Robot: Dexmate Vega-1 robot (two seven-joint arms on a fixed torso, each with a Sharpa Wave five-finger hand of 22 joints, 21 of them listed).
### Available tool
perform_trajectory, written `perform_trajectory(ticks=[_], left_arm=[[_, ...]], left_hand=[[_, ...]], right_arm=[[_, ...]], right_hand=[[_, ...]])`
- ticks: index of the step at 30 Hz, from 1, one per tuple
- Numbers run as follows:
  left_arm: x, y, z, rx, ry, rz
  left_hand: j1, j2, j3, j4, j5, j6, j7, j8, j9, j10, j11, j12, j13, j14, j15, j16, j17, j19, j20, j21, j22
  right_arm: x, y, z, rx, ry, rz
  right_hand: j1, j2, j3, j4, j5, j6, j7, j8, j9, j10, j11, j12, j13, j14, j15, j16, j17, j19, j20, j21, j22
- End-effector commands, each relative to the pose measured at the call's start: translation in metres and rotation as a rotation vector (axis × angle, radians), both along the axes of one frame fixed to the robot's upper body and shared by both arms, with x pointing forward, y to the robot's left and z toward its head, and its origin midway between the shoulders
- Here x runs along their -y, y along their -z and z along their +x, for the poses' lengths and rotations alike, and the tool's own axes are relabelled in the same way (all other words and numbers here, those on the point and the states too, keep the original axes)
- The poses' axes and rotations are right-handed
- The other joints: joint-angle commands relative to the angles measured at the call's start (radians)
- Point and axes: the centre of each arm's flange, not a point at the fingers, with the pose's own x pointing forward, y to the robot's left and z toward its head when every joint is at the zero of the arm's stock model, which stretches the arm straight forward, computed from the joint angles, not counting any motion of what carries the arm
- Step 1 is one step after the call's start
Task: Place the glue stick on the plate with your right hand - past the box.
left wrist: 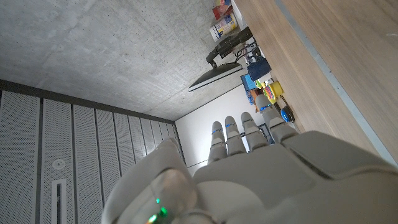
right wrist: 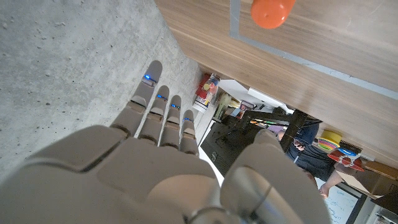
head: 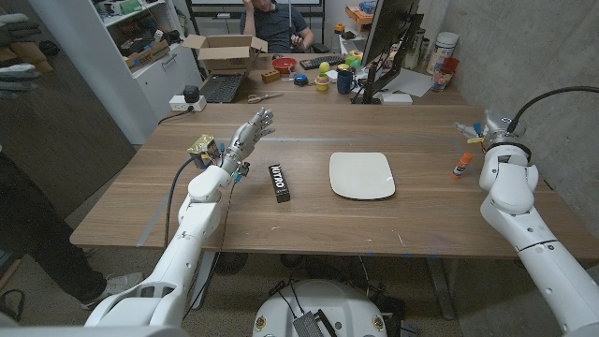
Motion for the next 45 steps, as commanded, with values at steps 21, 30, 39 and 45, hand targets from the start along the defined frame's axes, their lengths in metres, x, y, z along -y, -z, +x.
perform_trajectory(ticks=[21, 30, 39, 45], left_arm=[[0.000, 0.002, -0.002, -0.004, 0.000, 0.002], [0.001, 0.002, -0.004, 0.000, 0.002, 0.005], [0.000, 0.003, -0.005, -0.004, -0.002, 0.004], [0.000, 0.003, -0.005, -0.004, -0.001, 0.003]], left_hand=[[-0.011, -0.001, -0.002, -0.002, 0.006, -0.002, 0.002, -0.004, 0.006, -0.002, -0.001, -0.005, 0.004, -0.004, 0.002, 0.001, 0.005, -0.007, 0.003, -0.003, 0.004], [-0.012, -0.001, -0.003, -0.002, 0.006, -0.002, 0.002, -0.004, 0.006, -0.001, 0.001, -0.004, 0.004, -0.004, 0.002, 0.002, 0.005, -0.007, 0.003, -0.003, 0.004], [-0.013, 0.000, -0.003, -0.003, 0.007, -0.003, 0.002, -0.004, 0.006, -0.001, 0.001, -0.004, 0.004, -0.003, 0.002, 0.002, 0.005, -0.007, 0.003, -0.004, 0.004], [-0.013, 0.000, -0.004, -0.003, 0.007, -0.003, 0.001, -0.004, 0.006, -0.002, 0.000, -0.004, 0.004, -0.003, 0.002, 0.002, 0.005, -0.007, 0.003, -0.004, 0.004]], right_arm=[[-0.005, 0.023, 0.007, -0.117, -0.005, 0.016], [-0.005, 0.027, 0.008, -0.149, -0.010, 0.021], [-0.005, 0.031, 0.014, -0.205, -0.051, 0.035], [-0.006, 0.031, 0.016, -0.230, -0.047, 0.026]], right_hand=[[-0.005, -0.015, -0.014, 0.003, 0.008, 0.023, -0.008, 0.008, 0.003, 0.008, -0.005, 0.004, 0.002, 0.044, -0.008, 0.007, 0.002, 0.050, 0.000, 0.016, 0.000], [-0.003, -0.015, -0.017, 0.002, 0.011, 0.031, -0.014, 0.009, 0.004, 0.011, -0.006, 0.005, 0.002, 0.055, -0.011, 0.005, 0.002, 0.085, -0.003, 0.026, 0.002], [0.004, -0.015, -0.019, -0.002, 0.013, 0.029, -0.016, 0.006, 0.005, 0.010, -0.007, 0.005, 0.002, 0.074, -0.027, 0.005, 0.002, 0.130, -0.008, 0.041, 0.005], [0.012, -0.013, -0.019, -0.005, 0.016, 0.024, -0.017, 0.004, 0.006, 0.010, -0.004, 0.005, 0.002, 0.085, -0.031, 0.004, 0.002, 0.170, -0.015, 0.053, 0.005]])
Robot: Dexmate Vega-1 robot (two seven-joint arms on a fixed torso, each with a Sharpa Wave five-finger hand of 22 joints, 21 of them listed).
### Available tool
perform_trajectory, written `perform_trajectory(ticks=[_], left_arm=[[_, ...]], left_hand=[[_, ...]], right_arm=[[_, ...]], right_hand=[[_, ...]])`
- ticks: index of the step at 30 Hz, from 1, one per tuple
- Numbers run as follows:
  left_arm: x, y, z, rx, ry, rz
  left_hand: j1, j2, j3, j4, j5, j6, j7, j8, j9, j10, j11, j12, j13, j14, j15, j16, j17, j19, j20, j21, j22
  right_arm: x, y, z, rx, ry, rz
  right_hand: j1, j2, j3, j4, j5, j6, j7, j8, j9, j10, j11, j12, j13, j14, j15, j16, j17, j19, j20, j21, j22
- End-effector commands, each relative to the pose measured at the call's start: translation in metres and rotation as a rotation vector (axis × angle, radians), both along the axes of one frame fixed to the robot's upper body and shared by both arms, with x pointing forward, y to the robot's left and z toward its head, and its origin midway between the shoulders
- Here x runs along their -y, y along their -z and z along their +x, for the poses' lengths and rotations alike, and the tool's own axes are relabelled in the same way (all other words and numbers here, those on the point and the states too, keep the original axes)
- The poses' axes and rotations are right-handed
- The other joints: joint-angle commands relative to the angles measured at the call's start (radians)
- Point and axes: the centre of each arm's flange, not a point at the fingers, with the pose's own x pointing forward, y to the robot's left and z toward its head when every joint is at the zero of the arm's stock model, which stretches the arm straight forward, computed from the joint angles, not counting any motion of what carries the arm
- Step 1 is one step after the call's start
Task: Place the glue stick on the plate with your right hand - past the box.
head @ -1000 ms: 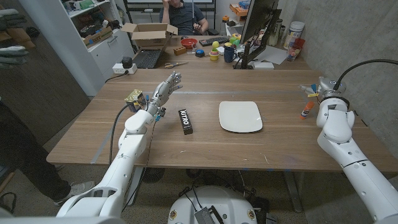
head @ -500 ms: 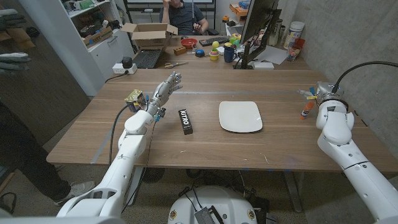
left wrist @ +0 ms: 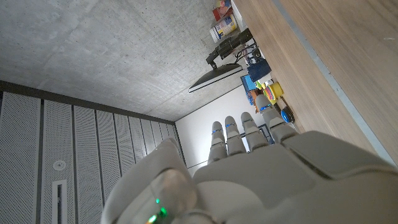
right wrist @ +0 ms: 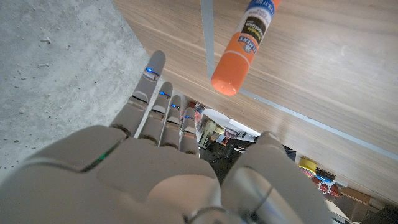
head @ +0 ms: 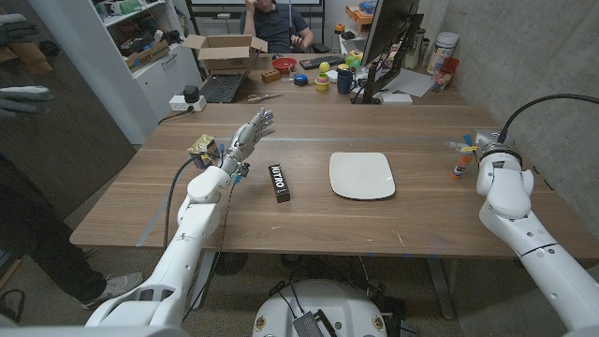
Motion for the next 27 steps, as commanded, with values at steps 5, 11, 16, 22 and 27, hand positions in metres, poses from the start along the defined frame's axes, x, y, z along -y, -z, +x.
perform_trajectory(ticks=[5, 11, 16, 22, 27], left_arm=[[0.0004, 0.0010, -0.0009, -0.002, 0.001, 0.001], [0.0011, 0.0004, -0.0003, -0.001, 0.004, 0.002], [0.0005, 0.0004, 0.0003, -0.006, 0.006, -0.001], [-0.0001, 0.0005, 0.0005, -0.006, 0.011, -0.009], [-0.0010, 0.0012, 0.0009, -0.007, 0.009, -0.011]], left_hand=[[-0.009, 0.003, -0.004, -0.003, 0.006, -0.004, 0.001, -0.004, 0.006, -0.003, -0.001, -0.004, 0.004, -0.004, 0.001, 0.002, 0.005, -0.007, 0.004, -0.004, 0.004], [-0.010, 0.003, -0.005, -0.003, 0.006, -0.005, 0.000, -0.005, 0.006, -0.003, -0.001, -0.004, 0.004, -0.004, 0.003, 0.002, 0.005, -0.007, 0.004, -0.005, 0.004], [-0.010, 0.003, -0.005, -0.003, 0.007, -0.005, -0.001, -0.004, 0.006, -0.004, 0.000, -0.005, 0.004, -0.004, 0.003, 0.002, 0.005, -0.007, 0.004, -0.005, 0.004], [-0.011, 0.003, -0.006, -0.003, 0.007, -0.005, -0.001, -0.004, 0.006, -0.004, 0.002, -0.005, 0.004, -0.005, 0.003, 0.001, 0.005, -0.008, 0.004, -0.006, 0.004], [-0.012, 0.003, -0.006, -0.003, 0.007, -0.006, 0.000, -0.004, 0.006, -0.004, 0.003, -0.004, 0.004, -0.005, 0.003, 0.002, 0.005, -0.007, 0.004, -0.006, 0.004]], right_arm=[[0.0005, 0.0035, 0.0075, -0.091, -0.025, 0.011], [0.0015, 0.0054, 0.0088, -0.109, -0.023, 0.017], [0.0023, 0.0070, 0.0098, -0.126, -0.020, 0.021], [0.0034, 0.0086, 0.0111, -0.144, -0.015, 0.023], [0.0040, 0.0095, 0.0116, -0.151, -0.022, 0.030]], right_hand=[[0.022, -0.005, -0.002, -0.009, 0.010, -0.005, -0.001, 0.003, 0.006, 0.005, 0.000, 0.005, 0.002, 0.025, -0.008, -0.002, 0.001, 0.066, -0.012, 0.028, 0.005], [0.028, -0.007, -0.004, -0.013, 0.011, -0.006, -0.003, 0.003, 0.007, 0.008, -0.003, 0.006, 0.002, 0.037, -0.015, -0.001, 0.001, 0.090, -0.016, 0.036, 0.006], [0.036, -0.008, -0.003, -0.017, 0.012, -0.008, -0.007, 0.002, 0.007, 0.007, -0.005, 0.006, 0.002, 0.044, -0.026, -0.001, 0.001, 0.103, -0.024, 0.040, 0.006], [0.052, -0.008, -0.001, -0.025, 0.015, -0.010, -0.008, 0.002, 0.008, 0.007, -0.012, 0.006, 0.002, 0.051, -0.034, -0.003, 0.000, 0.123, -0.032, 0.046, 0.007], [0.071, -0.007, 0.002, -0.035, 0.018, 0.007, 0.006, 0.009, 0.008, 0.016, -0.014, 0.009, 0.002, 0.062, -0.038, -0.004, 0.000, 0.130, -0.042, 0.047, 0.007]])
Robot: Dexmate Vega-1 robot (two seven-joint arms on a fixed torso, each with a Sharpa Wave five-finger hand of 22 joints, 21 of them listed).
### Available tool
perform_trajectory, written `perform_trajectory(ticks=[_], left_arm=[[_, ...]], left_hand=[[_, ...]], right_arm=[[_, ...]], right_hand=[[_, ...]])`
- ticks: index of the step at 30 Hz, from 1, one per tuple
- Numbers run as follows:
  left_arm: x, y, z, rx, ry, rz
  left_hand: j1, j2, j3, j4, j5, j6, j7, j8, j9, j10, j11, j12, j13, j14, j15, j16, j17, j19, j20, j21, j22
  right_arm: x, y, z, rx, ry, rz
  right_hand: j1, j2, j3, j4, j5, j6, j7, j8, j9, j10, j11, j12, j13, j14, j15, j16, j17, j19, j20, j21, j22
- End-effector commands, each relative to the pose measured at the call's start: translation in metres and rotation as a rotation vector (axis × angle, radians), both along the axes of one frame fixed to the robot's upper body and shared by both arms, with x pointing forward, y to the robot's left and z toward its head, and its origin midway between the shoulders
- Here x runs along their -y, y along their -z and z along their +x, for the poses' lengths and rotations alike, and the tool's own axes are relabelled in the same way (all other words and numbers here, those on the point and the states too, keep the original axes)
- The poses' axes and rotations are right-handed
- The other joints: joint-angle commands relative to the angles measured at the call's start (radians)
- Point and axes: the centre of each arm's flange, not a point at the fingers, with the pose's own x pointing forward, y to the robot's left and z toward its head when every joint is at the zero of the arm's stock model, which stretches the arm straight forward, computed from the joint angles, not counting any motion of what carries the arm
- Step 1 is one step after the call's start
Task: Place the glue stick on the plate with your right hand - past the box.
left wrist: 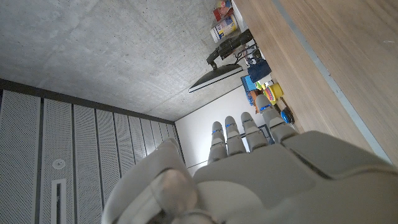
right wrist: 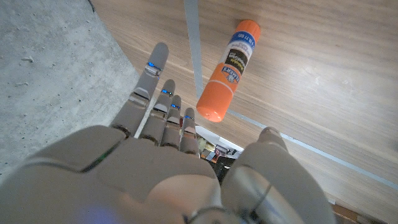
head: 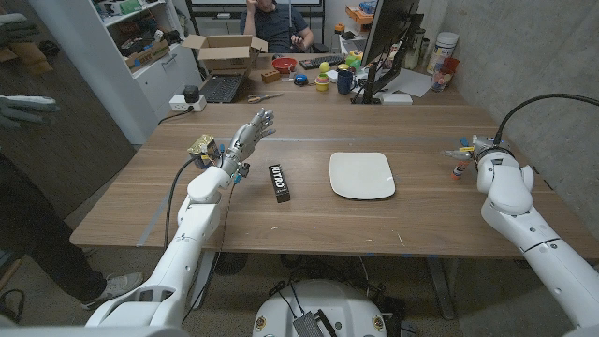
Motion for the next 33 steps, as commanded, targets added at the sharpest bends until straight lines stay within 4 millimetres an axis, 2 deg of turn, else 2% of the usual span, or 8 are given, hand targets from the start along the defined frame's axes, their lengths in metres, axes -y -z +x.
perform_trajectory(ticks=[1, 5, 13, 14, 18, 23, 24, 33], left_arm=[[-0.0016, 0.0010, 0.0009, -0.003, 0.002, -0.007], [-0.0015, 0.0007, 0.0008, -0.001, 0.004, -0.008], [-0.0024, 0.0011, 0.0008, 0.000, 0.006, -0.012], [-0.0022, 0.0010, 0.0006, 0.002, 0.005, -0.009], [-0.0016, 0.0010, 0.0009, 0.001, 0.006, -0.010], [-0.0019, 0.0010, 0.0010, 0.003, 0.009, -0.011], [-0.0020, 0.0011, 0.0009, 0.003, 0.008, -0.012], [-0.0034, 0.0013, 0.0019, 0.002, 0.007, -0.014]], left_hand=[[-0.006, -0.002, -0.002, 0.001, 0.004, -0.006, 0.000, 0.000, 0.006, -0.004, 0.004, -0.004, 0.004, -0.005, 0.003, 0.002, 0.005, -0.008, 0.004, -0.006, 0.004], [-0.007, -0.003, -0.003, 0.002, 0.005, -0.006, 0.001, 0.000, 0.006, -0.004, 0.002, -0.004, 0.004, -0.005, 0.003, 0.002, 0.005, -0.009, 0.005, -0.007, 0.004], [-0.009, -0.003, -0.004, 0.002, 0.005, -0.006, 0.000, 0.000, 0.006, -0.006, 0.003, -0.005, 0.004, -0.005, 0.003, 0.002, 0.005, -0.009, 0.006, -0.007, 0.004], [-0.009, -0.003, -0.005, 0.002, 0.005, -0.007, 0.001, 0.000, 0.006, -0.005, 0.002, -0.005, 0.004, -0.005, 0.004, 0.002, 0.005, -0.009, 0.006, -0.007, 0.004], [-0.010, -0.004, -0.006, 0.002, 0.005, -0.007, 0.000, 0.000, 0.006, -0.006, 0.002, -0.005, 0.004, -0.006, 0.004, 0.002, 0.005, -0.009, 0.006, -0.007, 0.004], [-0.011, -0.005, -0.007, 0.003, 0.005, -0.008, 0.000, 0.000, 0.006, -0.005, 0.002, -0.004, 0.004, -0.007, 0.004, 0.001, 0.005, -0.010, 0.006, -0.008, 0.004], [-0.011, -0.005, -0.007, 0.003, 0.005, -0.007, 0.001, 0.000, 0.006, -0.005, 0.002, -0.004, 0.004, -0.007, 0.004, 0.001, 0.005, -0.010, 0.006, -0.008, 0.004], [-0.014, -0.008, -0.010, 0.003, 0.005, -0.009, 0.000, -0.001, 0.006, -0.007, 0.000, -0.005, 0.004, -0.008, 0.003, 0.001, 0.005, -0.011, 0.006, -0.009, 0.004]], right_arm=[[0.0021, 0.0028, 0.0020, -0.033, 0.000, 0.014], [0.0023, 0.0034, 0.0022, -0.041, 0.003, 0.013], [0.0038, 0.0046, 0.0020, -0.062, 0.001, 0.020], [0.0041, 0.0043, 0.0019, -0.063, 0.002, 0.021], [0.0036, 0.0034, 0.0020, -0.083, 0.007, 0.011], [0.0029, 0.0031, 0.0024, -0.089, 0.010, 0.007], [0.0032, 0.0031, 0.0026, -0.092, 0.005, 0.014], [0.0016, 0.0001, 0.0047, -0.081, -0.009, 0.019]], right_hand=[[0.025, 0.000, 0.002, -0.014, 0.011, 0.019, 0.018, 0.009, 0.003, 0.012, -0.009, 0.009, 0.002, 0.016, -0.011, -0.003, 0.000, 0.014, -0.009, 0.007, 0.002], [0.037, 0.000, 0.002, -0.021, 0.013, 0.035, 0.041, 0.015, 0.004, 0.031, -0.007, 0.016, 0.002, 0.025, -0.018, -0.004, 0.001, 0.018, -0.022, 0.003, -0.003], [0.049, 0.000, 0.002, -0.027, 0.015, 0.048, 0.049, 0.018, 0.004, 0.053, 0.002, 0.024, 0.003, 0.029, -0.032, -0.006, 0.002, 0.018, -0.042, -0.005, -0.008], [0.055, 0.000, 0.003, -0.029, 0.016, 0.050, 0.050, 0.017, 0.004, 0.059, 0.004, 0.025, 0.003, 0.037, -0.037, -0.004, 0.002, 0.026, -0.054, -0.005, -0.009], [0.070, 0.002, 0.005, -0.036, 0.018, 0.053, 0.053, 0.017, 0.005, 0.070, 0.009, 0.029, 0.003, 0.055, -0.043, 0.000, 0.002, 0.037, -0.065, -0.006, -0.011], [0.090, 0.002, 0.007, -0.047, 0.020, 0.057, 0.055, 0.016, 0.005, 0.097, 0.010, 0.037, 0.005, 0.073, -0.054, 0.001, 0.003, 0.073, -0.079, -0.002, -0.013], [0.100, 0.000, 0.006, -0.052, 0.021, 0.058, 0.056, 0.016, 0.006, 0.104, 0.010, 0.038, 0.005, 0.077, -0.057, 0.000, 0.003, 0.091, -0.100, 0.000, -0.013], [0.157, 0.006, 0.007, -0.077, 0.029, 0.089, 0.055, 0.021, 0.009, 0.159, 0.003, 0.054, 0.008, 0.219, -0.116, 0.028, 0.008, 0.232, -0.180, 0.020, -0.014]])
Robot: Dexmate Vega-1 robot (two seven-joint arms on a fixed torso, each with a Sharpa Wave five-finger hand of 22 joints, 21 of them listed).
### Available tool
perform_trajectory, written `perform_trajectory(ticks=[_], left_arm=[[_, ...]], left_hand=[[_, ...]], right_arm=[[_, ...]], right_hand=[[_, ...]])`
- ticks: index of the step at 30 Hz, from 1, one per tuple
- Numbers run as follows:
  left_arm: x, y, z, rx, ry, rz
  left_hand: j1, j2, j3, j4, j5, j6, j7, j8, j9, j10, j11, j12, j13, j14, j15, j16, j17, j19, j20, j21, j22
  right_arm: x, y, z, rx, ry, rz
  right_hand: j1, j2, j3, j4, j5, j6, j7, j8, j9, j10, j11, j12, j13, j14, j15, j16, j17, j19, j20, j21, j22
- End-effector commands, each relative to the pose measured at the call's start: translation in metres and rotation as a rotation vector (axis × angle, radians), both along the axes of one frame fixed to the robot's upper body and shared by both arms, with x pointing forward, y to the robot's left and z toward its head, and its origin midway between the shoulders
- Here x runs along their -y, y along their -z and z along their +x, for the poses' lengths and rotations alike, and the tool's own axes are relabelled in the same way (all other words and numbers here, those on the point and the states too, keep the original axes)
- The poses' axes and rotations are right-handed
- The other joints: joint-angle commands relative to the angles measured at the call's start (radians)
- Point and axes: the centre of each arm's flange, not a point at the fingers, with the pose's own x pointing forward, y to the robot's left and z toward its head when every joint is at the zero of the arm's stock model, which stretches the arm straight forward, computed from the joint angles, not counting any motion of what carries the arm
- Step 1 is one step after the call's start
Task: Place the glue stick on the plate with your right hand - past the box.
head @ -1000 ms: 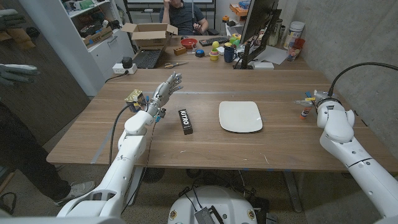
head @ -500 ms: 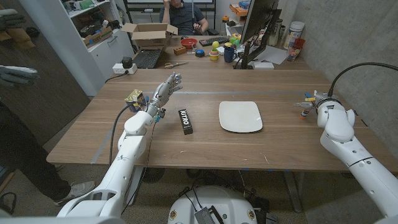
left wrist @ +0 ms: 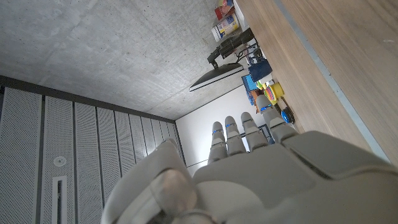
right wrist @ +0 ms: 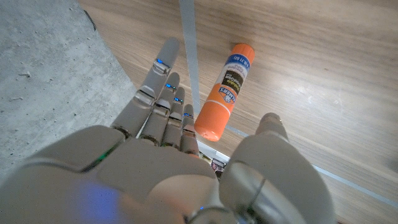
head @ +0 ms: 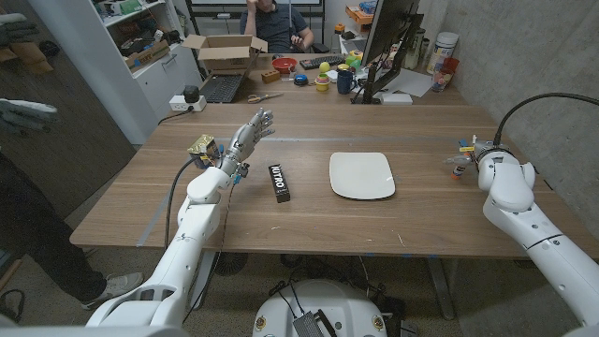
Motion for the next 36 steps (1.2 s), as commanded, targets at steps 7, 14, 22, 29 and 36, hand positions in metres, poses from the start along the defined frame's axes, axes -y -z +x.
perform_trajectory(ticks=[7, 14, 22, 29, 36], left_arm=[[-0.0034, 0.0005, 0.0027, -0.002, -0.002, -0.009], [-0.0039, 0.0005, 0.0044, -0.005, -0.002, -0.011], [-0.0033, 0.0009, 0.0056, -0.005, 0.000, -0.010], [-0.0038, 0.0012, 0.0051, -0.005, -0.003, -0.010], [-0.0035, 0.0012, 0.0041, -0.001, -0.005, -0.008]], left_hand=[[-0.013, -0.007, -0.010, 0.001, 0.006, -0.006, -0.003, -0.001, 0.006, -0.008, 0.004, -0.005, 0.004, -0.004, -0.001, 0.001, 0.005, -0.005, 0.000, -0.003, 0.004], [-0.016, -0.010, -0.014, 0.001, 0.006, -0.006, -0.003, -0.001, 0.006, -0.008, 0.004, -0.004, 0.004, -0.005, 0.001, 0.001, 0.005, -0.006, 0.000, -0.004, 0.004], [-0.020, -0.012, -0.017, 0.002, 0.006, -0.007, -0.003, -0.002, 0.006, -0.009, 0.003, -0.005, 0.004, -0.005, 0.001, 0.001, 0.005, -0.006, -0.001, -0.004, 0.004], [-0.023, -0.014, -0.020, 0.002, 0.007, -0.008, -0.003, -0.002, 0.006, -0.010, 0.003, -0.005, 0.004, -0.006, 0.001, 0.001, 0.006, -0.006, -0.002, -0.005, 0.004], [-0.025, -0.016, -0.023, 0.002, 0.008, -0.008, -0.002, -0.002, 0.006, -0.011, 0.003, -0.005, 0.004, -0.008, -0.001, 0.000, 0.006, -0.007, -0.006, -0.006, 0.004]], right_arm=[[-0.0030, -0.0025, 0.0048, -0.023, -0.023, 0.013], [-0.0020, -0.0035, 0.0062, -0.013, -0.026, 0.022], [-0.0005, -0.0047, 0.0068, -0.019, -0.028, 0.034], [0.0017, -0.0037, 0.0079, -0.028, -0.037, 0.066], [0.0023, -0.0026, 0.0090, -0.048, -0.049, 0.086]], right_hand=[[0.085, 0.040, 0.020, -0.030, 0.014, 0.061, 0.001, 0.013, 0.004, 0.131, -0.007, 0.048, 0.009, 0.173, -0.127, 0.029, 0.010, 0.113, -0.100, 0.012, 0.004], [0.145, 0.081, 0.042, -0.046, 0.018, 0.110, 0.001, 0.022, 0.005, 0.197, -0.013, 0.072, 0.013, 0.301, -0.153, 0.047, 0.017, 0.166, -0.116, 0.013, 0.007], [0.200, 0.111, 0.063, -0.063, 0.022, 0.177, 0.006, 0.039, 0.007, 0.236, -0.011, 0.088, 0.019, 0.347, -0.158, 0.041, 0.019, 0.178, -0.120, 0.005, 0.009], [0.276, 0.130, 0.089, -0.090, 0.026, 0.216, -0.003, 0.047, 0.013, 0.253, -0.013, 0.094, 0.024, 0.376, -0.159, 0.037, 0.024, 0.171, -0.123, -0.010, 0.010], [0.352, 0.142, 0.113, -0.109, 0.031, 0.225, -0.009, 0.045, 0.017, 0.248, -0.013, 0.094, 0.029, 0.383, -0.159, 0.028, 0.026, 0.191, -0.127, -0.007, 0.017]])
